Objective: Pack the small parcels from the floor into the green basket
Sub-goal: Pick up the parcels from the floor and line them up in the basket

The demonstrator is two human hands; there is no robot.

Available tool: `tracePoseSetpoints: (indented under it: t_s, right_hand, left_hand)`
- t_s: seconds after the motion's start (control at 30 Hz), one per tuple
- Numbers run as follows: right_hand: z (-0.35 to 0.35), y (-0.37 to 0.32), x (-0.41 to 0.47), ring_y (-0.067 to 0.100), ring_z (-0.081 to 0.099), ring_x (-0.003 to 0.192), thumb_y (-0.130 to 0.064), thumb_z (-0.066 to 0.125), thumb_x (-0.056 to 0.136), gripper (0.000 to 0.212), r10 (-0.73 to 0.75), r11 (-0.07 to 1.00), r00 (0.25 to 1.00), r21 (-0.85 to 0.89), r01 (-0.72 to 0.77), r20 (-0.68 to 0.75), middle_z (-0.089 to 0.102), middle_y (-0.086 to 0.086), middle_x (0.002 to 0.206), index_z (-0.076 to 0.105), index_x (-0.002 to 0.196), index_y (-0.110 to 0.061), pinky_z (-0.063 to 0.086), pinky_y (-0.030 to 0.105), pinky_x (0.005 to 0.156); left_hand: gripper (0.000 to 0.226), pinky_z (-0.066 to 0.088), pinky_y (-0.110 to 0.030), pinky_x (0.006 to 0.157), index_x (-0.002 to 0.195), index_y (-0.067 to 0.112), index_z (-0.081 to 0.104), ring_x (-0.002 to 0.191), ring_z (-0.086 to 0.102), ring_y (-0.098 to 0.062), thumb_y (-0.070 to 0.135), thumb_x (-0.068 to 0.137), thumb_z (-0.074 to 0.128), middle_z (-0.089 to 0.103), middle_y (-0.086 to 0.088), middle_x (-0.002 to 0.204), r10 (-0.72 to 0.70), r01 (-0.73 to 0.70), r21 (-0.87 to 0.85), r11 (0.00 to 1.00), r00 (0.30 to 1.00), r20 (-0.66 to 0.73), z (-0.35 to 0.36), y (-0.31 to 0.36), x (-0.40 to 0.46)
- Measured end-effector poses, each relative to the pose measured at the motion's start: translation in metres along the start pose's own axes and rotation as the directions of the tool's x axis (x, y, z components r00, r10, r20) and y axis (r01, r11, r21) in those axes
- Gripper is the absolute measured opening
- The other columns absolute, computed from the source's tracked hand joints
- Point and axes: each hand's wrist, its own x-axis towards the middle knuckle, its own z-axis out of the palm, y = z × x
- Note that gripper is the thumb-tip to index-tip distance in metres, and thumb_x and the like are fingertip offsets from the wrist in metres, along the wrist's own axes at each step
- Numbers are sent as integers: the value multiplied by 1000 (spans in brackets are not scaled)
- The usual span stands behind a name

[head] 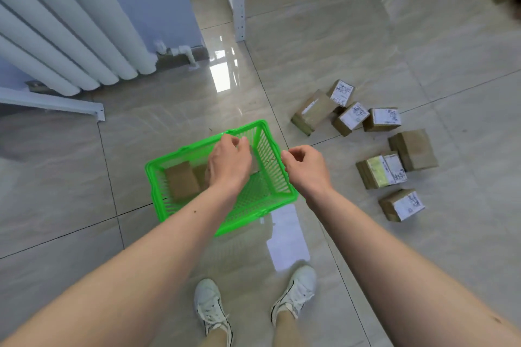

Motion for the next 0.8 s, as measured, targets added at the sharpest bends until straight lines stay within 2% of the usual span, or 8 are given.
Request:
tracePoseSetpoints:
  t_s: [0.23, 0.33, 0.47, 0.6, 0.7, 0.8]
  right_hand:
    - [-111, 21, 24, 27, 67, 102, -46, 55, 77, 42, 43, 998, 999, 35, -42, -28, 72, 3, 101, 65, 105, -16, 52, 51, 93]
    - [-155, 34, 38, 25, 66, 102, -44, 56, 80, 36, 55, 997, 998, 49, -53, -37, 70, 1, 102, 63, 104, -17, 52, 51, 93]
    - [-201, 51, 65, 26, 66, 99, -43, 56, 81, 22, 86, 995, 994, 49, -83, -62, 69, -1, 98, 59, 92, -25, 53, 51, 91]
    - [-233, 60, 102, 26, 65, 99, -45, 56, 81, 31, 135, 990, 990, 46, -133, -49, 67, 0, 100, 60, 101, -21, 54, 51, 90]
    - [-255, 66, 142, 25, 63, 101, -42, 57, 84, 33, 160, 987, 985, 45, -157, -72, 67, 0, 102, 61, 105, -18, 53, 49, 91]
    - [-267, 79, 186, 26, 64, 105, -43, 58, 84, 43, 192, 980, 977, 73, -186, -91, 67, 2, 108, 60, 116, -15, 53, 49, 93]
  left_hand:
    - [46, 38, -35, 102, 130, 16, 56, 128, 50, -28, 43, 97, 39, 58, -8, 137, 61, -63, 11, 998, 991, 116, 71, 91, -36]
    - [49, 38, -34, 102, 134, 14, 54, 130, 49, -28, 44, 98, 38, 56, -9, 138, 83, -88, 22, 996, 984, 156, 105, 123, -48]
    - [47, 40, -35, 98, 129, 15, 57, 127, 51, -30, 45, 97, 39, 57, -9, 135, 88, -98, 40, 994, 977, 195, 146, 157, -50]
    - [43, 39, -33, 88, 121, 14, 59, 120, 53, -31, 44, 97, 39, 61, -10, 128, 82, -94, 41, 995, 972, 218, 178, 192, -35]
    - [44, 38, -33, 89, 122, 14, 58, 122, 51, -30, 44, 97, 39, 60, -9, 130, 79, -93, 50, 994, 968, 238, 203, 221, -14]
    - [47, 38, -33, 93, 130, 13, 54, 125, 50, -28, 44, 97, 38, 58, -8, 133, 101, -118, 50, 992, 957, 272, 236, 240, 10]
